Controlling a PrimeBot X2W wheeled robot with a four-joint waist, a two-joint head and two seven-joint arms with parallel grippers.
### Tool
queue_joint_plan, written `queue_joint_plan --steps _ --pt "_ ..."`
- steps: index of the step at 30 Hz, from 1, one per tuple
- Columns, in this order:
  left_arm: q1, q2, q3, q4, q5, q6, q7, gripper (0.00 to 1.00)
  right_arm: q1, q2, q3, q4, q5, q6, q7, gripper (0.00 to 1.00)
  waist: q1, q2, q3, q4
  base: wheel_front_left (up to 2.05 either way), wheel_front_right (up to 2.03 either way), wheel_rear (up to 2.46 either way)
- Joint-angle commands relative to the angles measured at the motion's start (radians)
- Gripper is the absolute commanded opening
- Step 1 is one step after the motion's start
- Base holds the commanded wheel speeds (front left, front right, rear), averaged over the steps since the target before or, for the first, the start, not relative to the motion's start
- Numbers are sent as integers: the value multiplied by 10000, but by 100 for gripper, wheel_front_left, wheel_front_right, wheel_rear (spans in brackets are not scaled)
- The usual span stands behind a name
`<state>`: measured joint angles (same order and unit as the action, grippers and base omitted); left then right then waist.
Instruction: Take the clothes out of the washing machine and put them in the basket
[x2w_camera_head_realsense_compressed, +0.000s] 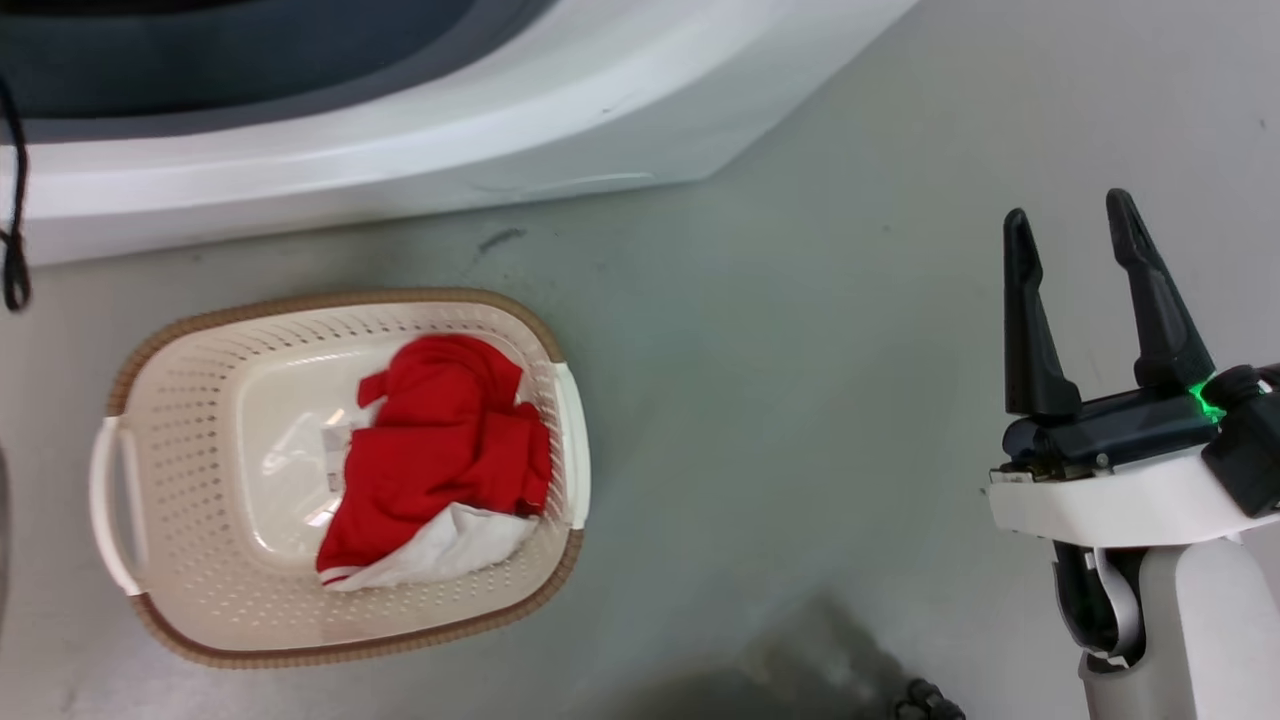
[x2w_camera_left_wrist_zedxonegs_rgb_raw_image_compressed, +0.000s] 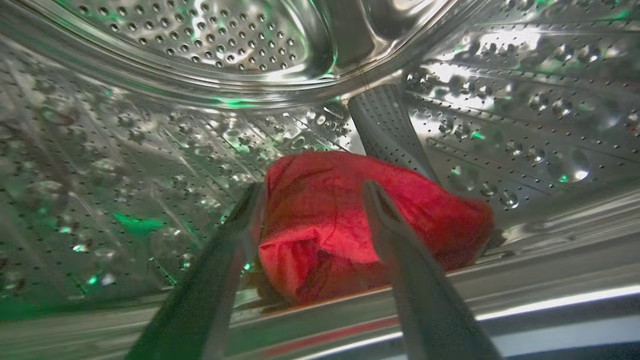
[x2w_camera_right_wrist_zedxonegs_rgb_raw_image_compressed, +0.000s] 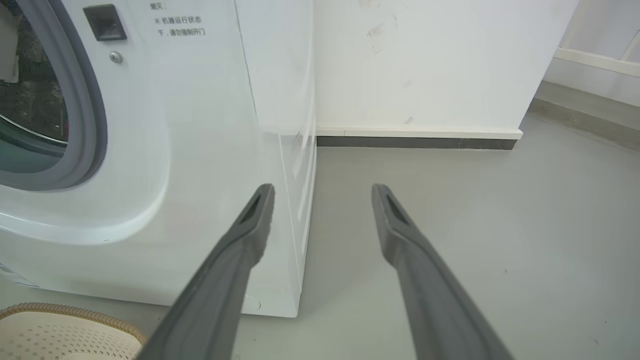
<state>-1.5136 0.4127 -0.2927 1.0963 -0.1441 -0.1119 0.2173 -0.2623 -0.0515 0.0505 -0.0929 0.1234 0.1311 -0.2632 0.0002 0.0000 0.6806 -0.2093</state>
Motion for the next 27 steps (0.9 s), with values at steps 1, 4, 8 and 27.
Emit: queue_joint_plan --steps 1,4,8,27 --pt "-453 148 -71 193 -38 -55 466 100 -168 24 45 -71 82 -7 -24 100 -2 0 511 -380 0 0 0" --pt "-1335 343 -274 474 -67 -143 1473 100 -268 21 85 -127 217 -7 -24 100 -2 0 841 -557 0 0 0" --pt "-2289 520 -606 819 -134 -170 2929 100 -333 24 133 -184 452 -7 -24 100 -2 0 1273 -732 0 0 0" --pt "-2442 1390 -2452 559 -1383 -177 4494 100 -617 21 203 -410 947 -7 -24 100 -2 0 2164 -1117 0 0 0"
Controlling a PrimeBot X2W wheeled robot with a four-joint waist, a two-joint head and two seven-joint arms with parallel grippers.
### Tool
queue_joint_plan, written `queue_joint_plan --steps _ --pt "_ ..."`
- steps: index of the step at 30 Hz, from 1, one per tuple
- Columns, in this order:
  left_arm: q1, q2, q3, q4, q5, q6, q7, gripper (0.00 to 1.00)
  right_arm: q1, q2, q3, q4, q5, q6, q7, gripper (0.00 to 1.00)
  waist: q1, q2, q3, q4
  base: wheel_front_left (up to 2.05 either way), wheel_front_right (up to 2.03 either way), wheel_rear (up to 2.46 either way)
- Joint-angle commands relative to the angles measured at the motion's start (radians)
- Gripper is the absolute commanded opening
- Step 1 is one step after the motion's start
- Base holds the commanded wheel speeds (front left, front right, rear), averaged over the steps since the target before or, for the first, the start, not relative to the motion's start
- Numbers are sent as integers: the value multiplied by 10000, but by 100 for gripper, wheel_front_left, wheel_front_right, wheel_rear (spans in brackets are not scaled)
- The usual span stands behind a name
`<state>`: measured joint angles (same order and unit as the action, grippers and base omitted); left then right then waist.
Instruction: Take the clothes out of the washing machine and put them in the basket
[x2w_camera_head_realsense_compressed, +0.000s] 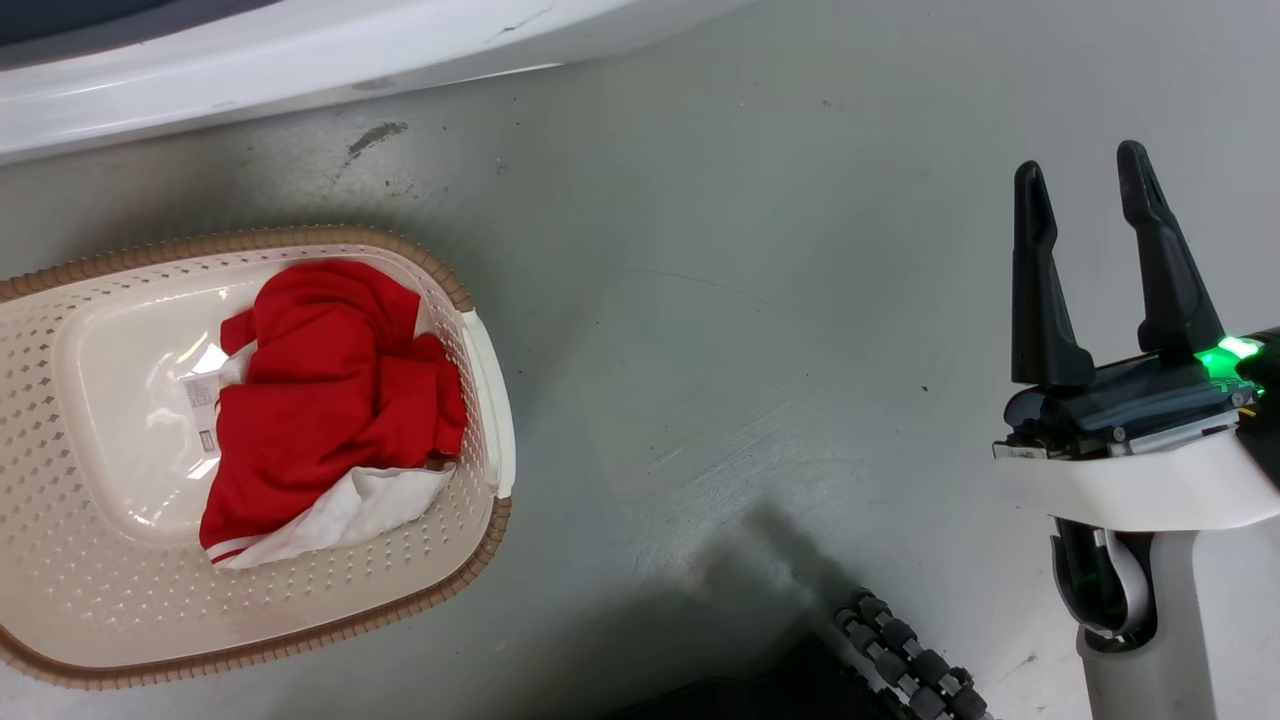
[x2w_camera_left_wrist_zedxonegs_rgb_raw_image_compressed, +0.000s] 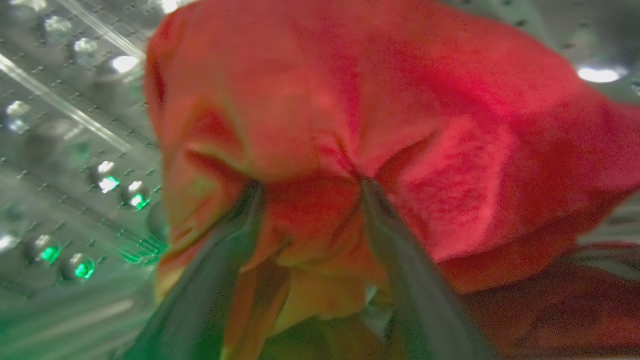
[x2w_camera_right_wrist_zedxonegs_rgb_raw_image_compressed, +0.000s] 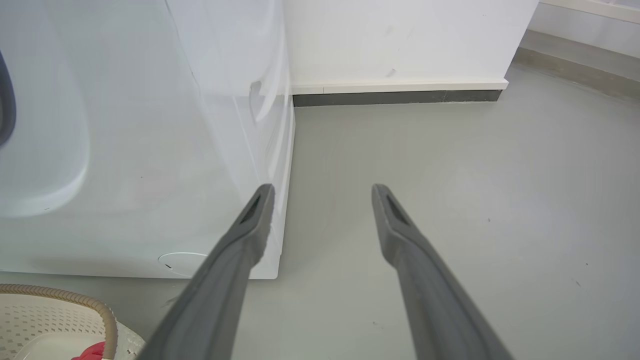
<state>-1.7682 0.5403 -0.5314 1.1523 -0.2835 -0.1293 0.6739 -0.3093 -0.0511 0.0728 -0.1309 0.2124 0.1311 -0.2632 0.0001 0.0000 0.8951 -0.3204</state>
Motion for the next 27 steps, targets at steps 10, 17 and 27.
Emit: queue_joint_plan --steps 10,17,27 --pt "100 370 -604 -182 -256 -4 -947 0 -165 17 -22 95 89 -7 -24 100 -1 0 -86 -42 0 0 0" --pt "453 303 -881 -30 -499 -4 -2163 0 -74 17 -33 211 -110 -7 -24 100 -1 0 -617 80 0 0 0" --pt "1999 -453 -1178 -67 -1345 -4 -4733 0 362 15 -435 472 -625 -7 -24 100 -1 0 -2228 775 0 0 0"
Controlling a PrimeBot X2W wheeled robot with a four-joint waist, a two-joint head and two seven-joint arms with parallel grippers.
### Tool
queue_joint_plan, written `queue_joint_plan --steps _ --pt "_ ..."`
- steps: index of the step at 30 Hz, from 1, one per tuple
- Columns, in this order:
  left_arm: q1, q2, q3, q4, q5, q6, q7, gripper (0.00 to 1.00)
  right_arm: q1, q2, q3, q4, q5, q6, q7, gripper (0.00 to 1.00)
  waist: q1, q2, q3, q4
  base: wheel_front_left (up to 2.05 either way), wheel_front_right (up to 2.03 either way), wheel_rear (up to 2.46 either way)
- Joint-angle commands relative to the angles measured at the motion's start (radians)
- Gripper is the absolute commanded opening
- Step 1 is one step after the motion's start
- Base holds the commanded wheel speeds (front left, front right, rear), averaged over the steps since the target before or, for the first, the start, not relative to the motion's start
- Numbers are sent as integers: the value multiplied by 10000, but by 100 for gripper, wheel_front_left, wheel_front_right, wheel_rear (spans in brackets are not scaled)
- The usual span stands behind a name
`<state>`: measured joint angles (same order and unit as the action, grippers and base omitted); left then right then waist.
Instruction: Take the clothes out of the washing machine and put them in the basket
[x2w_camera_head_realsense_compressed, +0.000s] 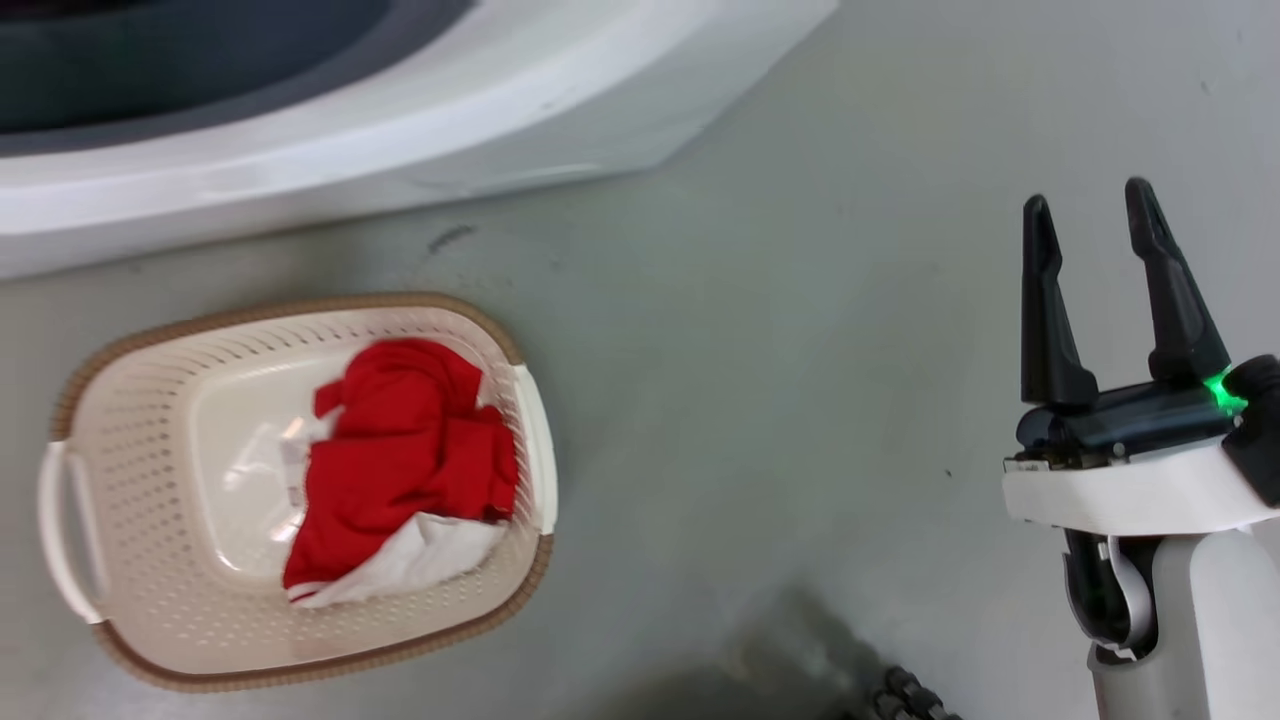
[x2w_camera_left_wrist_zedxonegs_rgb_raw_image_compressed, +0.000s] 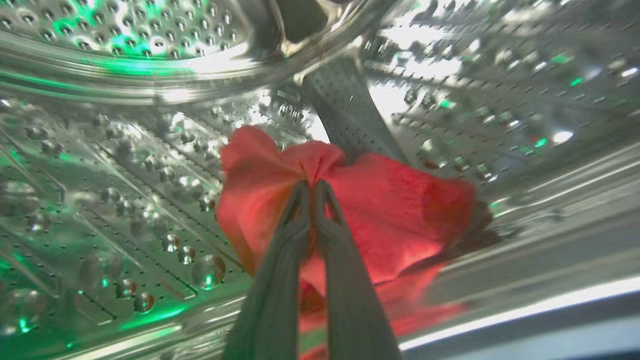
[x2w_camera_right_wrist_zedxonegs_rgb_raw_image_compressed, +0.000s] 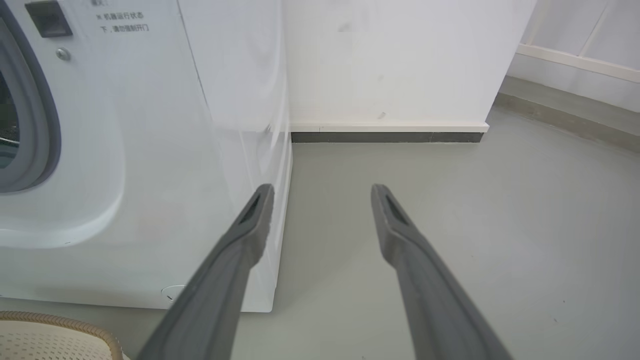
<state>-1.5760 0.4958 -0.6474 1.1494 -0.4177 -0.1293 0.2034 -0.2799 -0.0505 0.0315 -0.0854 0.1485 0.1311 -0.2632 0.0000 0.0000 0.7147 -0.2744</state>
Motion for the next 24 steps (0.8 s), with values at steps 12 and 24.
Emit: queue_joint_plan --steps 12,24 --pt "2684 -1128 -323 -228 -816 -4 -2868 0 1011 7 -311 349 -575 -7 -24 100 0 0 -2570 1267 0 0 0" --pt "5076 -1701 -16 -1270 -1365 287 -4633 0 1747 7 -360 512 -897 -7 -24 100 0 0 -4058 1821 0 0 0"
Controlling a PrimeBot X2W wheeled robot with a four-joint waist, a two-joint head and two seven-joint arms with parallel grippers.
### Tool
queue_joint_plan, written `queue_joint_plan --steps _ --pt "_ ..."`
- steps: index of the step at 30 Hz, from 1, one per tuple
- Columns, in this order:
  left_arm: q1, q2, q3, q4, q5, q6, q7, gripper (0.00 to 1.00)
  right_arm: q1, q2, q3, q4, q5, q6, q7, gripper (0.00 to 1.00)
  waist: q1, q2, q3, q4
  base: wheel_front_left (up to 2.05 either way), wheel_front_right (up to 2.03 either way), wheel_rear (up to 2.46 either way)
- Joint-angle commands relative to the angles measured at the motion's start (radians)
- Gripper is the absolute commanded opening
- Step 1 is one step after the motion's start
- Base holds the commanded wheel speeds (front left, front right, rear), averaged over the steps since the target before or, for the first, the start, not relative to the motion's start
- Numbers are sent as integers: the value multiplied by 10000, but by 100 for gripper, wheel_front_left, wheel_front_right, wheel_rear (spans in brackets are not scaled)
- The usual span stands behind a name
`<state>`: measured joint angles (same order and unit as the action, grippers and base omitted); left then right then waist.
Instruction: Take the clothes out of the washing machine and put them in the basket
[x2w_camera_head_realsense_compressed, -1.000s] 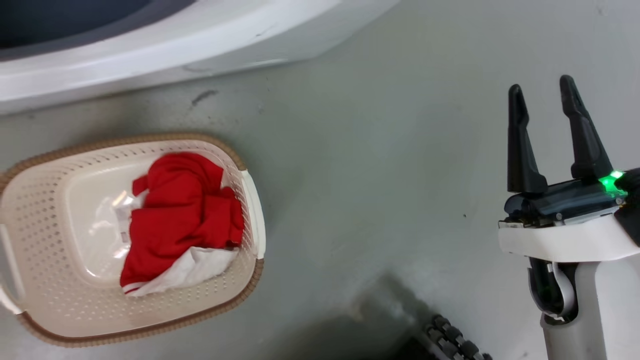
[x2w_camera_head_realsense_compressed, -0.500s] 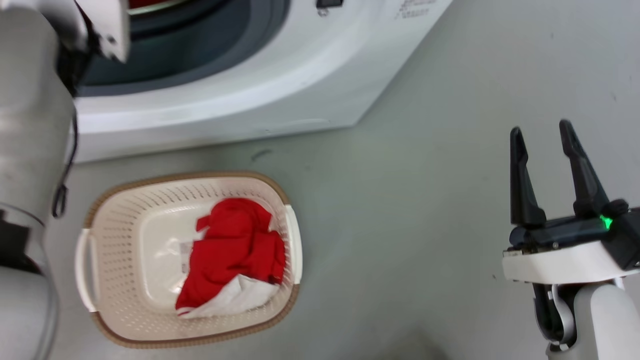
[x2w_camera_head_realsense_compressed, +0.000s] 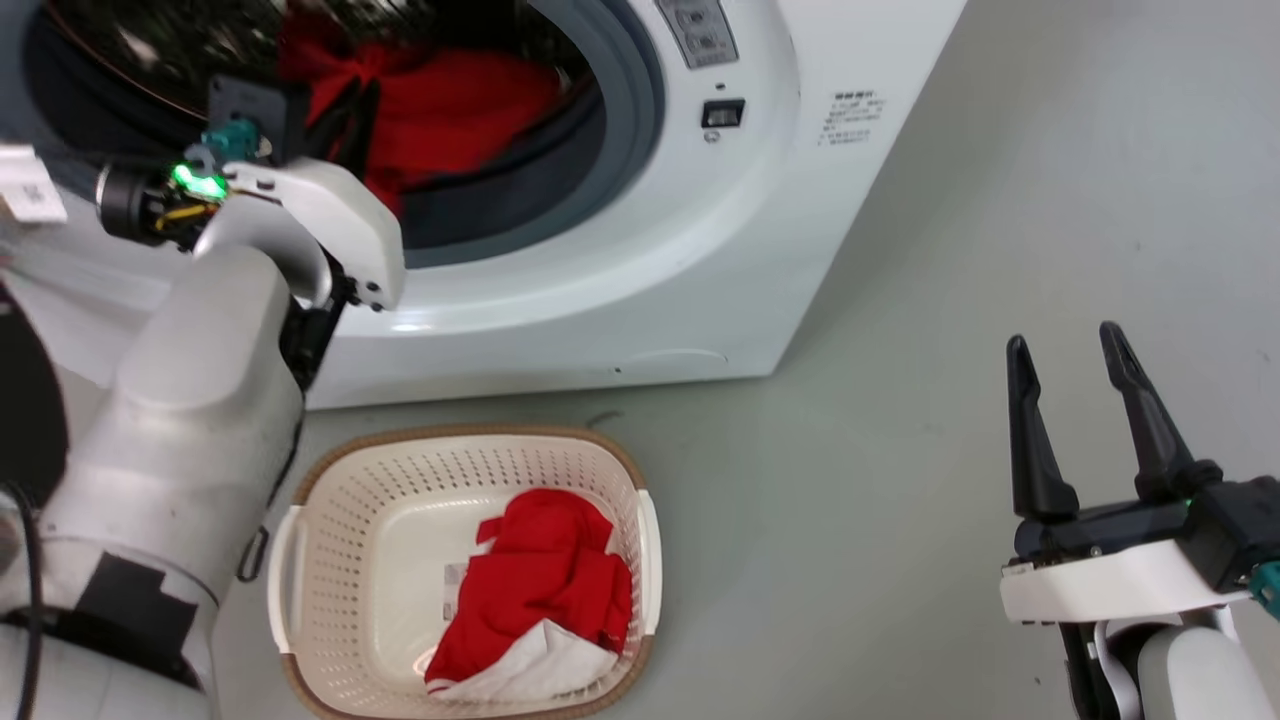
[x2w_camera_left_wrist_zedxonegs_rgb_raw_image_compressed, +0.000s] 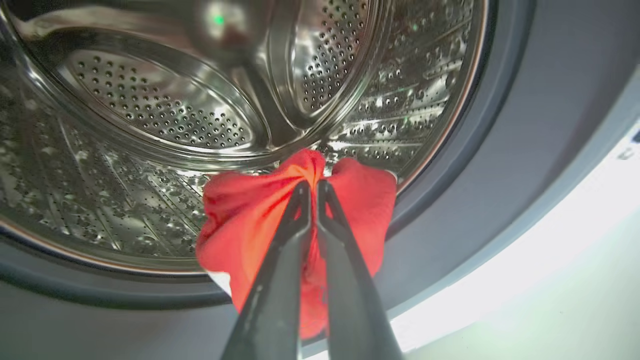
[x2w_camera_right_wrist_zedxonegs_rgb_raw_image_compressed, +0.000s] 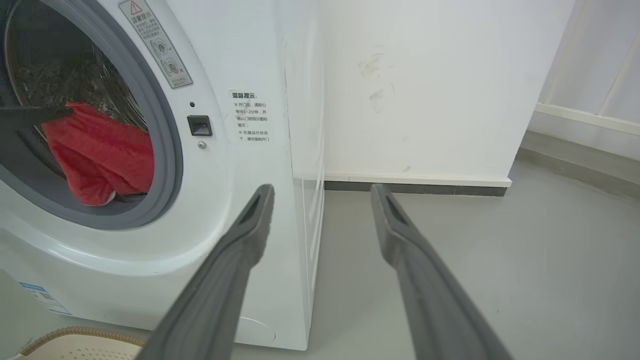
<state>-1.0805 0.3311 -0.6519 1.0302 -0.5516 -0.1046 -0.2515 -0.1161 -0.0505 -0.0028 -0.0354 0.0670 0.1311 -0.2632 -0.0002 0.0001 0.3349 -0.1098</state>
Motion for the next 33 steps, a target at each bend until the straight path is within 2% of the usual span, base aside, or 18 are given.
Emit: queue_joint_plan --steps 1,14,26,33 --pt "281 -35 55 -330 4 128 -101 0 184 7 -25 18 -93 -7 -24 100 2 -1 -364 221 0 0 0" --pt "2942 793 595 -4957 171 1337 -127 0 963 8 119 212 -150 -7 -24 100 2 -1 -1644 612 0 0 0" --pt "4967 1979 698 -9553 312 2771 751 0 1492 8 154 257 -152 -7 -24 100 2 -1 -2377 867 0 0 0" --pt "5835 2545 788 -11345 412 3397 1152 0 1612 8 194 201 -124 -7 -24 100 2 -1 -2428 913 0 0 0"
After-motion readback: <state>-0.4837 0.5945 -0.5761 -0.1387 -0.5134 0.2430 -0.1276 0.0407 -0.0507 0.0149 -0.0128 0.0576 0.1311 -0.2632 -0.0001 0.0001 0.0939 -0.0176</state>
